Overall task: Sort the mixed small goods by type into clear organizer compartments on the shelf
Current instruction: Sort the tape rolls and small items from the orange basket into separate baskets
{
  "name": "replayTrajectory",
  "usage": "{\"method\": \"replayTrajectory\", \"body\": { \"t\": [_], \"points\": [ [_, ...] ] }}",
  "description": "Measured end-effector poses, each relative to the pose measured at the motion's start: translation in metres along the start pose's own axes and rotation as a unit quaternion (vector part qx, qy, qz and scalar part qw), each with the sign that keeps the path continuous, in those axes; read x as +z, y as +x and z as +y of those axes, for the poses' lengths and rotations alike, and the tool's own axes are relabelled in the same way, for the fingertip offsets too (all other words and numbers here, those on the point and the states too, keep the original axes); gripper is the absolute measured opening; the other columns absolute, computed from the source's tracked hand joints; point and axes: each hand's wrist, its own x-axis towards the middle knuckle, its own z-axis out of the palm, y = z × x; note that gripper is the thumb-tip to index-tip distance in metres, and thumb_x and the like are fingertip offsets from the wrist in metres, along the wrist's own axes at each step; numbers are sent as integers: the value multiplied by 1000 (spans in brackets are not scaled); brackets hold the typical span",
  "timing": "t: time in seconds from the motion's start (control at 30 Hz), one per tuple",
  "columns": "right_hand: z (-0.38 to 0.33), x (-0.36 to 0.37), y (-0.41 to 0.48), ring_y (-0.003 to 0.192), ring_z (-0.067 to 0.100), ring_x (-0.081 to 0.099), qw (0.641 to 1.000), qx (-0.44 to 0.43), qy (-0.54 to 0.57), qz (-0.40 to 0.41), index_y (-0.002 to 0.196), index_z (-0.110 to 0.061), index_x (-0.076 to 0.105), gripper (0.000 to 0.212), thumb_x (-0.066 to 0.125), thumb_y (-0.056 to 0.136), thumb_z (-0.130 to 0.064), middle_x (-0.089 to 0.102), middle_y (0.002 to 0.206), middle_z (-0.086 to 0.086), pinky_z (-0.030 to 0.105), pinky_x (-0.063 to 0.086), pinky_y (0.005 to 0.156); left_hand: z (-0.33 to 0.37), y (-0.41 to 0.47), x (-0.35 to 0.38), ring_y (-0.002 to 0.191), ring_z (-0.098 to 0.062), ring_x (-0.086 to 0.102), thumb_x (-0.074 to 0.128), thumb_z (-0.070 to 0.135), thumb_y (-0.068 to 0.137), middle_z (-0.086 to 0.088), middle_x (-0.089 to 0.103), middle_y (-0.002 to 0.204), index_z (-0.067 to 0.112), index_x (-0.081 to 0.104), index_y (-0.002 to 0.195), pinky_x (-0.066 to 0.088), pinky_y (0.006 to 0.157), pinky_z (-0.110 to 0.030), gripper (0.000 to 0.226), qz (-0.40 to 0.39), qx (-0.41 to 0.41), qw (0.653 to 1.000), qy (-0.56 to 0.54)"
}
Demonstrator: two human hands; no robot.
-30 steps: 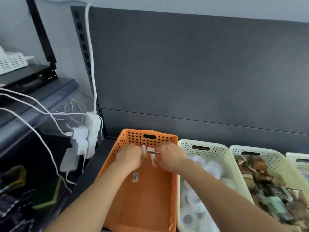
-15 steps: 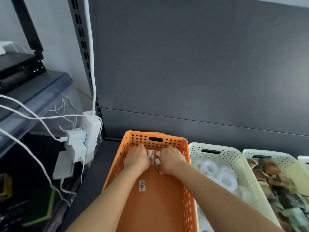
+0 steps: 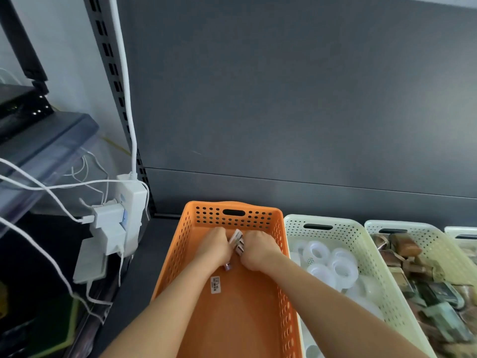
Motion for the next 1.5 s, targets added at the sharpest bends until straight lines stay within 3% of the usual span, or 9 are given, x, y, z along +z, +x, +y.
{"method": "replayTrajectory", "body": {
  "t": [0.1, 0.23, 0.3, 0.53, 0.73, 0.9, 1.13, 1.37, 1.5],
  "points": [
    [1, -11, -6, 89, 25, 62, 998, -2, 59, 38, 91, -13, 58, 7, 54, 85, -11, 64, 98, 7, 30, 47, 69, 1, -4, -11, 57, -6, 67, 59, 15, 92, 2, 69, 73, 22, 62, 86, 41, 53, -20, 10, -8, 2, 994, -107],
    [9, -35, -20, 89, 25, 56, 973, -41, 170, 152, 100, -11, 58, 18, 58, 83, -17, 59, 97, 4, 28, 39, 68, 8, -17, -30, 59, -10, 66, 70, 7, 83, -2, 72, 72, 14, 69, 87, 44, 68, -27, 8, 11, 51, 958, -281],
    [17, -45, -33, 86, 20, 52, 948, -61, 233, 207, 107, -14, 58, 23, 60, 84, -20, 57, 98, 2, 26, 35, 68, 21, -29, -33, 62, -15, 64, 72, 5, 81, -4, 71, 76, 12, 70, 88, 46, 63, -28, 9, 7, 84, 938, -337],
    [92, -61, -91, 81, 8, 51, 888, -73, 314, 329, 108, -19, 65, 25, 66, 85, -27, 61, 91, -3, 18, 34, 68, 91, -71, -4, 62, -7, 61, 72, 1, 80, -6, 67, 78, 8, 69, 89, 47, 52, -17, 12, 5, 174, 903, -393],
    [190, -61, -161, 68, 0, 51, 861, -38, 328, 386, 117, -22, 59, 32, 65, 86, -31, 56, 86, -15, 20, 42, 68, 167, -119, 65, 57, -9, 61, 71, -2, 80, -5, 68, 73, 11, 68, 84, 46, 53, -21, 14, -10, 225, 900, -374],
    [282, -61, -221, 66, -5, 53, 875, 5, 299, 381, 118, -31, 56, 33, 63, 87, -38, 54, 82, -23, 14, 38, 58, 234, -161, 137, 64, -6, 65, 74, 4, 79, 4, 71, 74, 19, 68, 82, 53, 61, -22, 16, -25, 239, 902, -359],
    [383, -60, -274, 71, 7, 56, 882, 78, 263, 383, 116, -23, 58, 34, 64, 86, -38, 62, 87, -11, 21, 40, 58, 310, -196, 221, 81, -11, 67, 74, 19, 82, 8, 70, 87, 29, 65, 94, 56, 72, -30, 18, -44, 271, 923, -269],
    [457, -64, -274, 74, 16, 57, 909, 144, 205, 333, 108, -24, 59, 28, 63, 86, -40, 62, 84, -8, 27, 43, 57, 369, -189, 270, 77, -4, 60, 66, 23, 87, 14, 66, 95, 30, 61, 104, 48, 59, -23, 19, -15, 329, 942, -68],
    [489, -63, -260, 88, 16, 58, 946, 140, 109, 271, 108, -31, 61, 29, 62, 84, -47, 65, 95, -7, 27, 48, 63, 383, -171, 296, 83, -9, 58, 62, 8, 86, 7, 61, 107, 25, 58, 114, 42, 59, -18, 33, 3, 363, 929, 78]
  ]
}}
